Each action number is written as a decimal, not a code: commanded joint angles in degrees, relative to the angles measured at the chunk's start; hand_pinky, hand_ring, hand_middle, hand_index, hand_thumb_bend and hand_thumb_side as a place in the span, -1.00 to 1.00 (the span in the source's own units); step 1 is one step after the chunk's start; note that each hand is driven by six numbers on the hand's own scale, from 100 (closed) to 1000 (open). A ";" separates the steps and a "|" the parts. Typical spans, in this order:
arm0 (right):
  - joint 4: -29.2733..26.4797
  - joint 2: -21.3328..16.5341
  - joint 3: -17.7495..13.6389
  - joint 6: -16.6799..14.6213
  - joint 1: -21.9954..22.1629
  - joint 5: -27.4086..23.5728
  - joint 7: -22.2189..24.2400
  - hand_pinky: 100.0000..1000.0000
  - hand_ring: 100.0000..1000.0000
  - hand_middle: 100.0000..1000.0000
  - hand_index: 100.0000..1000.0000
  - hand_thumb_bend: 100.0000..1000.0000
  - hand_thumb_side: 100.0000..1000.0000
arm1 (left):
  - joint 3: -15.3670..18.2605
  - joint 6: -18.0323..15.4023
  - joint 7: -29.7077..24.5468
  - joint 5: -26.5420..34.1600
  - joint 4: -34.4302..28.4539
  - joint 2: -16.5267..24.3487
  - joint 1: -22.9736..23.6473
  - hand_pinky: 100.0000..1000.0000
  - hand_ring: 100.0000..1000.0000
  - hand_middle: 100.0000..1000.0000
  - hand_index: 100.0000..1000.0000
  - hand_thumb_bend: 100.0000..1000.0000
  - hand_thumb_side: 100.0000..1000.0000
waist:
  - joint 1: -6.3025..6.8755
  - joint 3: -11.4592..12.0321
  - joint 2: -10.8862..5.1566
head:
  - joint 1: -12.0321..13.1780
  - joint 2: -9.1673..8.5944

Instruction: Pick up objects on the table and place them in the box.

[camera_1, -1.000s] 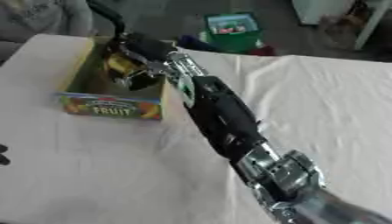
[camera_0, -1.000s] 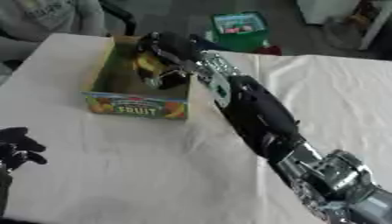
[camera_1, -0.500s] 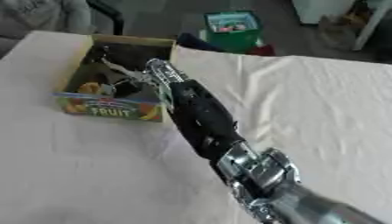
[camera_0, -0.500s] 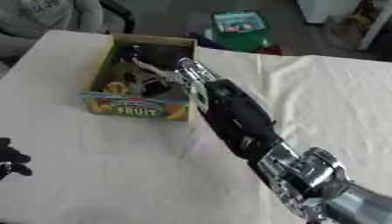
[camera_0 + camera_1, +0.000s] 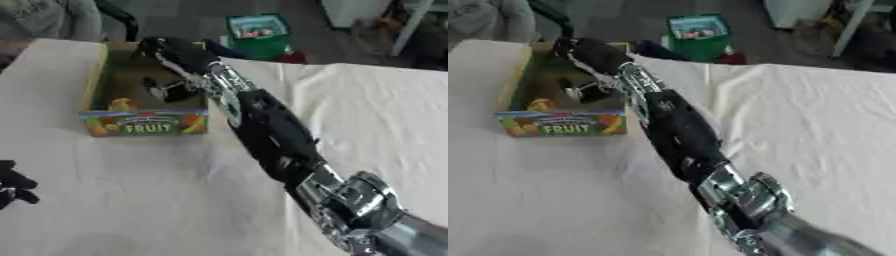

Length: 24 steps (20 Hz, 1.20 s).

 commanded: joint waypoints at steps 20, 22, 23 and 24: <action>-49.43 -10.80 -6.40 23.80 32.89 -74.22 16.49 -0.29 0.11 0.12 0.38 -1.00 -0.19 | 5.75 -1.02 5.67 -3.15 0.23 1.60 4.43 -0.14 0.05 -0.07 0.34 -1.00 0.52 | 1.98 -17.93 -1.76 | 13.55 3.03; -51.14 -10.47 -7.86 25.01 35.70 -74.91 15.39 -0.30 0.10 0.11 0.37 -1.00 -0.19 | 5.80 -1.03 5.71 -3.25 0.24 1.56 4.48 -0.14 0.06 -0.07 0.34 -1.00 0.52 | 2.15 -18.17 -1.65 | 14.15 3.33; -51.86 -10.32 -8.40 25.57 36.79 -75.06 14.91 -0.30 0.09 0.10 0.36 -1.00 -0.19 | 5.82 -1.02 5.72 -3.30 0.26 1.53 4.53 -0.14 0.06 -0.07 0.34 -1.00 0.53 | 2.22 -18.30 -1.59 | 14.34 3.41; -52.55 -10.03 -8.96 26.06 37.92 -75.07 14.45 -0.30 0.08 0.10 0.36 -1.00 -0.19 | 5.85 -1.03 5.75 -3.35 0.27 1.50 4.60 -0.14 0.06 -0.07 0.34 -1.00 0.53 | 2.29 -18.52 -1.49 | 14.46 3.50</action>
